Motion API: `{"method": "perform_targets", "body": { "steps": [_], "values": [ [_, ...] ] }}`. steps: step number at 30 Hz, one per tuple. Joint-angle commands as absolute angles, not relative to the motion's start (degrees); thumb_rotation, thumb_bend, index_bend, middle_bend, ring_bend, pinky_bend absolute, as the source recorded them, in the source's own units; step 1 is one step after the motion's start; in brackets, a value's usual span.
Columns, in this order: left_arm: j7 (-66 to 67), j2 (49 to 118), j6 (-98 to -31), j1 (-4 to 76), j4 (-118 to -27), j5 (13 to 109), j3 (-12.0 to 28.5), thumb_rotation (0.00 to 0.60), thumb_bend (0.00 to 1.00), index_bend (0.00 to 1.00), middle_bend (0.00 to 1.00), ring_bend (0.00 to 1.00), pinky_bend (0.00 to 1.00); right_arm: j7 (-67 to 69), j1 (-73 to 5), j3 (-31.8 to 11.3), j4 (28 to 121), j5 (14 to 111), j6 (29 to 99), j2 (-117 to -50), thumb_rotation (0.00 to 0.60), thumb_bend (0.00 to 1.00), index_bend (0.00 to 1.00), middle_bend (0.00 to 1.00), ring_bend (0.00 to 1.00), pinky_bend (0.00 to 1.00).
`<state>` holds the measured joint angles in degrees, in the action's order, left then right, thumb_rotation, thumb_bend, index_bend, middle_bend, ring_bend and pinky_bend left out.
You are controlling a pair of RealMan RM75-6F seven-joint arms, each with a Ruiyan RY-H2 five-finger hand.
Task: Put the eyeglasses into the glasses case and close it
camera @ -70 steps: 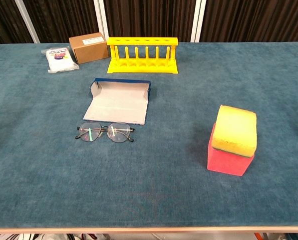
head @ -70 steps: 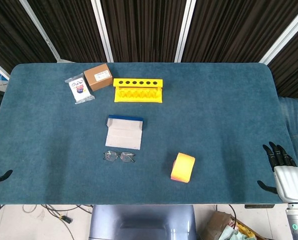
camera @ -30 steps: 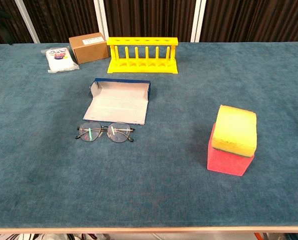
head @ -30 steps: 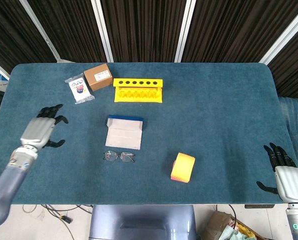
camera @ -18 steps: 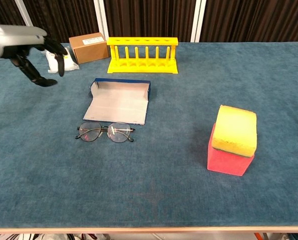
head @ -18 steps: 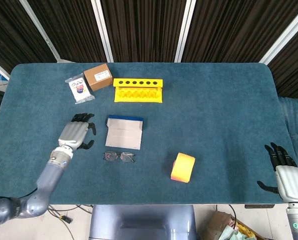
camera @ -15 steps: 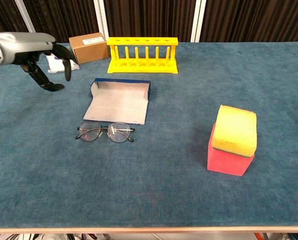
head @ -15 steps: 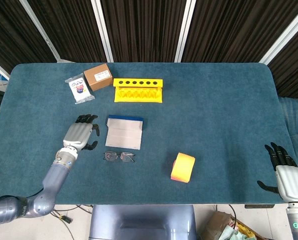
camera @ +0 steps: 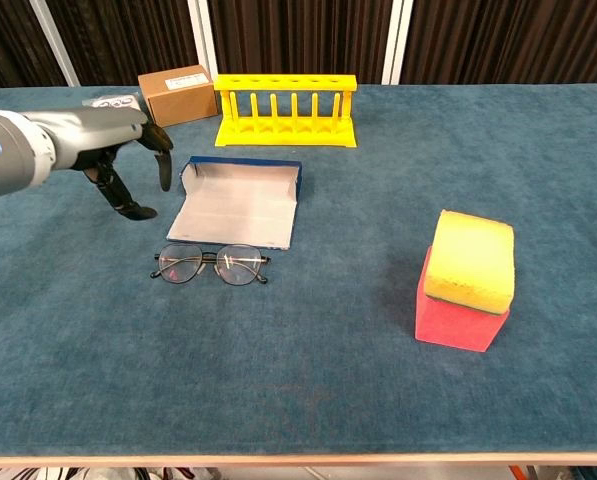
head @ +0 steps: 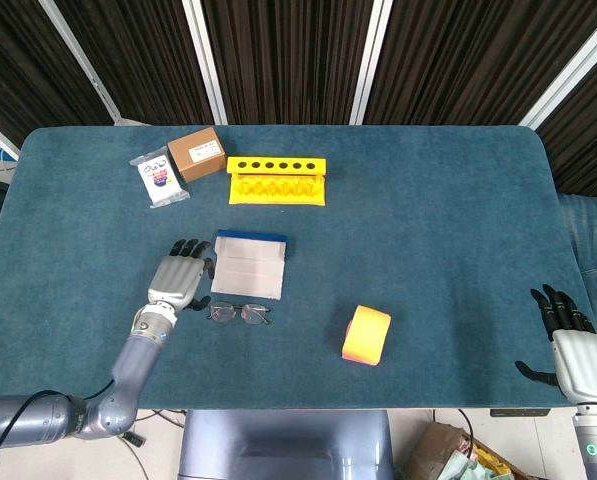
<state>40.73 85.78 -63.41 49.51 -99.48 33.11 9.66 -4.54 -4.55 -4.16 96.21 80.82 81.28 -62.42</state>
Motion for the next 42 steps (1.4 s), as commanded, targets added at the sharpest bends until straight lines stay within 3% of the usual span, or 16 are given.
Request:
{"method": "perform_targets", "body": {
  "steps": [1,21,42],
  "values": [
    [41.5,87.2,-63.1,50.3,-98.9,32.8,9.4,0.6,0.22,0.42,0.1,0.0,0.0,-4.6,-4.6,-4.2,96.2,80.7,81.2,-62.4,0.6,0.0,0.0,0.0,0.0,0.21],
    [45.7,97.6,-64.8,53.7,-92.7,30.6,8.9,0.6,0.23,0.48,0.12,0.0,0.0,-4.6,-4.7,-4.4,96.4,80.0,80.9,-62.3,0.6,0.0,0.0,0.0,0.0,0.21],
    [45.6,99.8,-64.6,53.2,-89.7,31.0,8.8,0.6,0.31,0.52,0.15,0.0,0.0,-4.8,-4.8,-4.5,96.6,79.6,80.7,-62.3,0.6,0.0,0.0,0.0,0.0,0.21]
  ]
}}
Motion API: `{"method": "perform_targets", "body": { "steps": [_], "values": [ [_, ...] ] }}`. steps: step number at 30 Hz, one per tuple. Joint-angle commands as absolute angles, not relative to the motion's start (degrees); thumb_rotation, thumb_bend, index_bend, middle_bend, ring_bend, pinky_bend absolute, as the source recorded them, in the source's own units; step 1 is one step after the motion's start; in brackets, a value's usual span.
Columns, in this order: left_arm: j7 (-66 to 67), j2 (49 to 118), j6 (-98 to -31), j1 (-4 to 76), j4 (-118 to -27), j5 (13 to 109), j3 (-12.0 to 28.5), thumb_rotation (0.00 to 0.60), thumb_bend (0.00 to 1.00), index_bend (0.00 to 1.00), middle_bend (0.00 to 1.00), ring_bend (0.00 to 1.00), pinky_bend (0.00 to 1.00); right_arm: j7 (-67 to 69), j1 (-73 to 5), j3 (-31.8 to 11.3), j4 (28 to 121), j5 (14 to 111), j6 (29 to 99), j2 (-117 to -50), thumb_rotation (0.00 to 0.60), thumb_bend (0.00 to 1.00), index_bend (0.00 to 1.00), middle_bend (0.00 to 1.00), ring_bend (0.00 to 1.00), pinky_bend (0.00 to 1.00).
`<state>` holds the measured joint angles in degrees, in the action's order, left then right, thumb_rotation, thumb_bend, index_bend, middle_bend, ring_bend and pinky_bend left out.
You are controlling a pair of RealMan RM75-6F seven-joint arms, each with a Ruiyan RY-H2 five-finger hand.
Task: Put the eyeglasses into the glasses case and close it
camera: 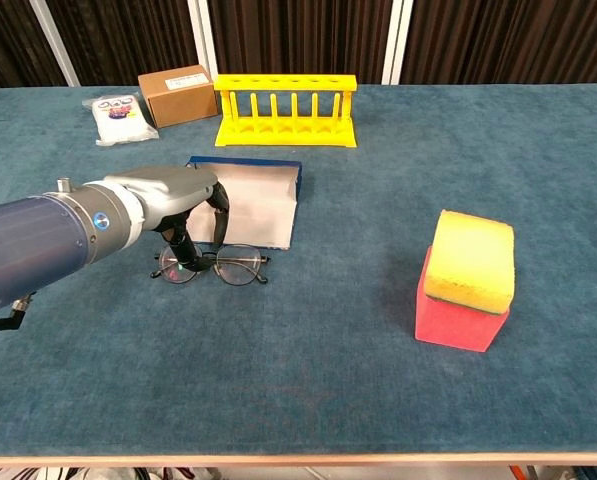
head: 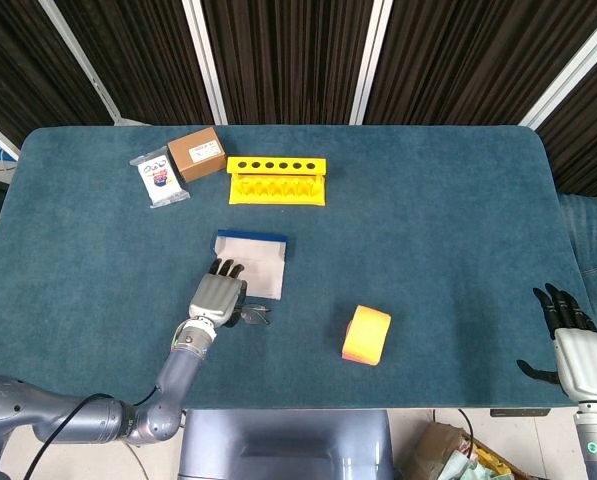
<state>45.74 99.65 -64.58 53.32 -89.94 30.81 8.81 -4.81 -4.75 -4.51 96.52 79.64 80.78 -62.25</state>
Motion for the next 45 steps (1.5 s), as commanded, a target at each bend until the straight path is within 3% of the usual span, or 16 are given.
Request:
{"method": "perform_targets", "body": {
  "steps": [1,45],
  "values": [
    [45.7,99.8,-64.6,53.2,-89.6,31.1,8.8,0.6,0.31,0.52,0.15,0.0,0.0,-4.8,-4.8,-4.5,96.6,79.6,80.7,-62.3,0.6,0.0,0.0,0.0,0.0,0.21],
    [47.8,100.4,-65.1,52.6,-88.7,30.8,9.2,0.6,0.4,0.55,0.16,0.0,0.0,-6.7,-5.0,-4.6,97.4,78.0,79.9,-62.1,0.6,0.0,0.0,0.0,0.0,0.21]
  ]
}}
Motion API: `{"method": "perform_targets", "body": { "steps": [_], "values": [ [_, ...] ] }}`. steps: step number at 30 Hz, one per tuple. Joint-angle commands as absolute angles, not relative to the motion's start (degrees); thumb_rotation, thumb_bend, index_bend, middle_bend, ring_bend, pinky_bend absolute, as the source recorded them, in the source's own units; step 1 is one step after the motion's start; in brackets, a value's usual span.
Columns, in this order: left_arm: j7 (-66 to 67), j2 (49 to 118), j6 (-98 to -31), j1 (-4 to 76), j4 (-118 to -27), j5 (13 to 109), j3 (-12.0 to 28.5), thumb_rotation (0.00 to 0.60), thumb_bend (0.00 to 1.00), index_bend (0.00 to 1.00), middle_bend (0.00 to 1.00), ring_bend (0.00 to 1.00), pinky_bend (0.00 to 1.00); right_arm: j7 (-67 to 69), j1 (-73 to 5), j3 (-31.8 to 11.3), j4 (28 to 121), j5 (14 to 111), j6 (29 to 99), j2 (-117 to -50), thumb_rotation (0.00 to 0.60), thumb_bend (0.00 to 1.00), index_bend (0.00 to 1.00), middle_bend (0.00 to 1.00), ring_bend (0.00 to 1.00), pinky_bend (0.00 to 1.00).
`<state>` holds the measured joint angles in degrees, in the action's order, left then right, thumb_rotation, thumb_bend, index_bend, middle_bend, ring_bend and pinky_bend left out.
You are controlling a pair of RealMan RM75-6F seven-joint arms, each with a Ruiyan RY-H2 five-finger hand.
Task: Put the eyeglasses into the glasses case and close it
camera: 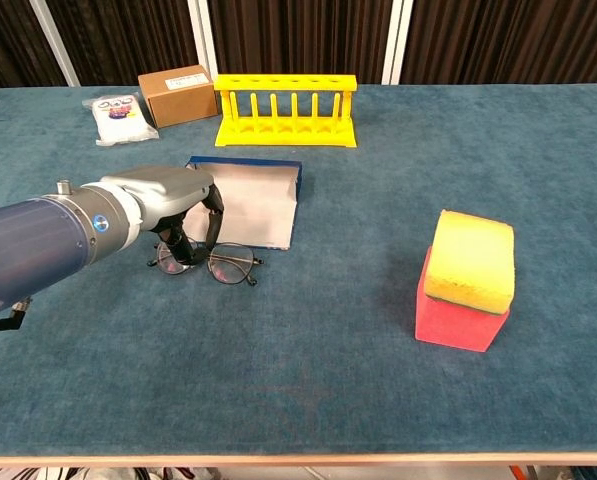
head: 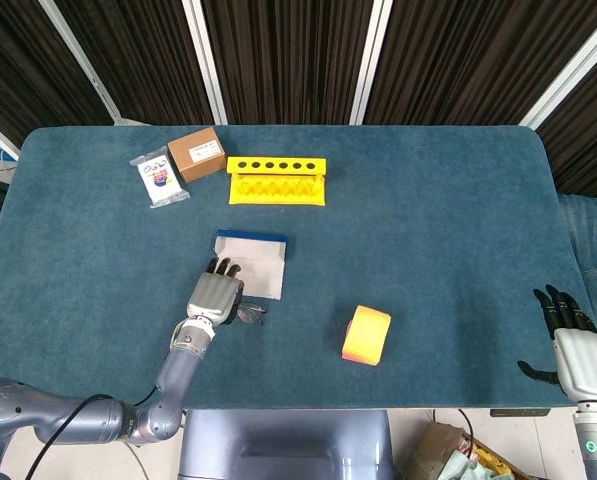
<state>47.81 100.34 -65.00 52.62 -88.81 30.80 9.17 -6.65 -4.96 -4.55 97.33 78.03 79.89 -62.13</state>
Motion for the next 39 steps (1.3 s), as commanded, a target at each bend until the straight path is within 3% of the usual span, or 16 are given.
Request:
{"method": "perform_targets", "body": {
  "steps": [1,26,39],
  "values": [
    [47.9,100.4,-65.1,52.6,-88.7,30.7,9.2,0.6,0.4,0.55,0.16,0.0,0.0,-6.7,-5.0,-4.6,97.4,77.9,79.9,-62.1,0.6,0.0,0.0,0.0,0.0,0.21],
    [49.9,100.0,-67.1,52.8,-90.2,29.7,11.1,0.6,0.47,0.58,0.18,0.0,0.0,-6.2,-5.0,-4.7,97.9,77.5,79.7,-62.0,0.6,0.0,0.0,0.0,0.0,0.21],
    [56.7,102.0,-70.4,58.8,-86.3,23.7,18.7,0.6,0.47,0.58,0.17,0.0,0.0,-6.3,-5.0,-4.7,98.0,77.3,79.6,-62.0,0.6,0.0,0.0,0.0,0.0,0.21]
  ]
}}
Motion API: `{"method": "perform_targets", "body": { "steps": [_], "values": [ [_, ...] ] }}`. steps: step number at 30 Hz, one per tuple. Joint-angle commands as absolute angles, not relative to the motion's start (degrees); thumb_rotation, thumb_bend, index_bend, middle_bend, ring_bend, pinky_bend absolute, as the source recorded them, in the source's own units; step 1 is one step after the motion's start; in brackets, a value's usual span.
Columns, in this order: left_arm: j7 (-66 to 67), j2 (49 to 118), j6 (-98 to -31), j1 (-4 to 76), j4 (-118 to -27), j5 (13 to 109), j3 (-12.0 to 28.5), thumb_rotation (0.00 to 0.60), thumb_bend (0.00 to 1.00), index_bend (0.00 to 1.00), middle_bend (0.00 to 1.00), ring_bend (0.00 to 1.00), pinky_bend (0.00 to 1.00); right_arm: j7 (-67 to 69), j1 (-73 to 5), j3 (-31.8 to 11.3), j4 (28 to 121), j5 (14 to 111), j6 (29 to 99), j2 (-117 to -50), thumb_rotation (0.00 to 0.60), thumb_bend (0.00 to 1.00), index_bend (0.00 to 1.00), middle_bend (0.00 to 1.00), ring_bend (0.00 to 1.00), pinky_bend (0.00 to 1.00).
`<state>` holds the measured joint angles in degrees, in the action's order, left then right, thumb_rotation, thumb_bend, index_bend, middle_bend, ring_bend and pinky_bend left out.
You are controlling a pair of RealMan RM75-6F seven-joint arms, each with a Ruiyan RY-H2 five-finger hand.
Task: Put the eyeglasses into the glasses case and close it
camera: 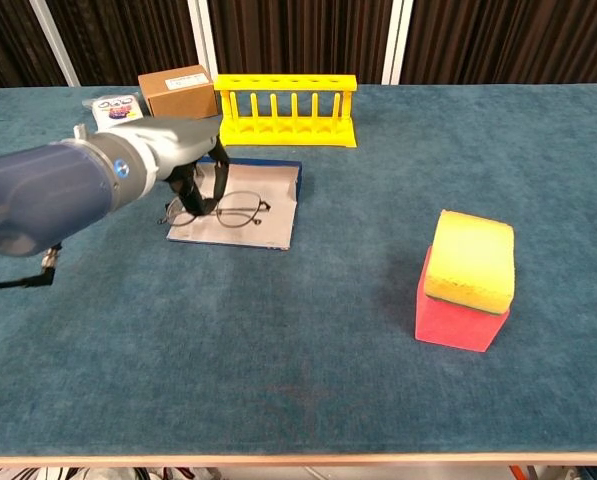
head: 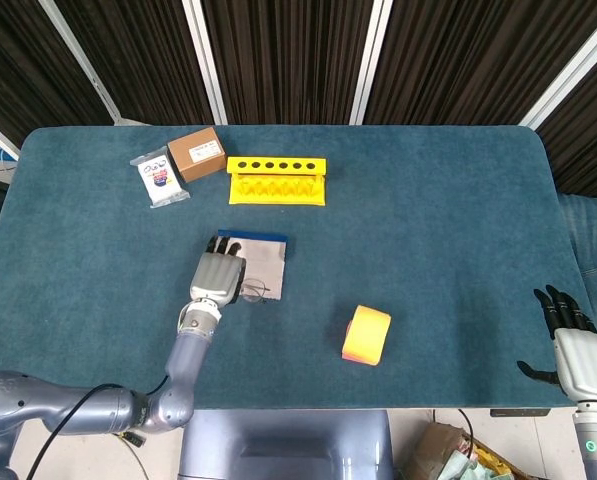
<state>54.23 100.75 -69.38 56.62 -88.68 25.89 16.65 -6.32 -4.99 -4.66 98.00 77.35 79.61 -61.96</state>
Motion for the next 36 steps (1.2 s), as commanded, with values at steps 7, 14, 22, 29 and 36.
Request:
{"method": "perform_targets", "body": {
  "steps": [7,14,22,29,36],
  "values": [
    [59.5,105.2,-70.3,62.4,-79.6,20.9,21.7,0.6,0.47,0.58,0.17,0.0,0.0,-6.3,-5.0,-4.7,98.0,77.3,79.7,-62.0,0.6,0.0,0.0,0.0,0.0,0.21],
    [59.0,108.6,-66.3,64.1,-71.1,19.8,22.4,0.6,0.47,0.58,0.17,0.0,0.0,-6.1,-4.9,-4.8,98.0,77.3,79.9,-61.9,0.6,0.0,0.0,0.0,0.0,0.21],
    [56.8,112.5,-62.1,65.5,-62.6,21.2,22.5,0.6,0.47,0.58,0.17,0.0,0.0,-5.7,-5.0,-4.8,97.9,76.9,79.5,-61.7,0.6,0.0,0.0,0.0,0.0,0.21],
    [56.6,114.7,-59.9,66.7,-57.9,20.2,24.2,0.6,0.47,0.58,0.17,0.0,0.0,-5.7,-5.1,-4.8,98.0,76.9,79.3,-61.8,0.6,0.0,0.0,0.0,0.0,0.21],
    [56.5,116.6,-58.9,67.6,-54.3,20.4,25.0,0.6,0.47,0.58,0.17,0.0,0.0,-5.7,-5.0,-4.8,98.0,76.8,79.3,-61.8,0.6,0.0,0.0,0.0,0.0,0.21]
  ]
}}
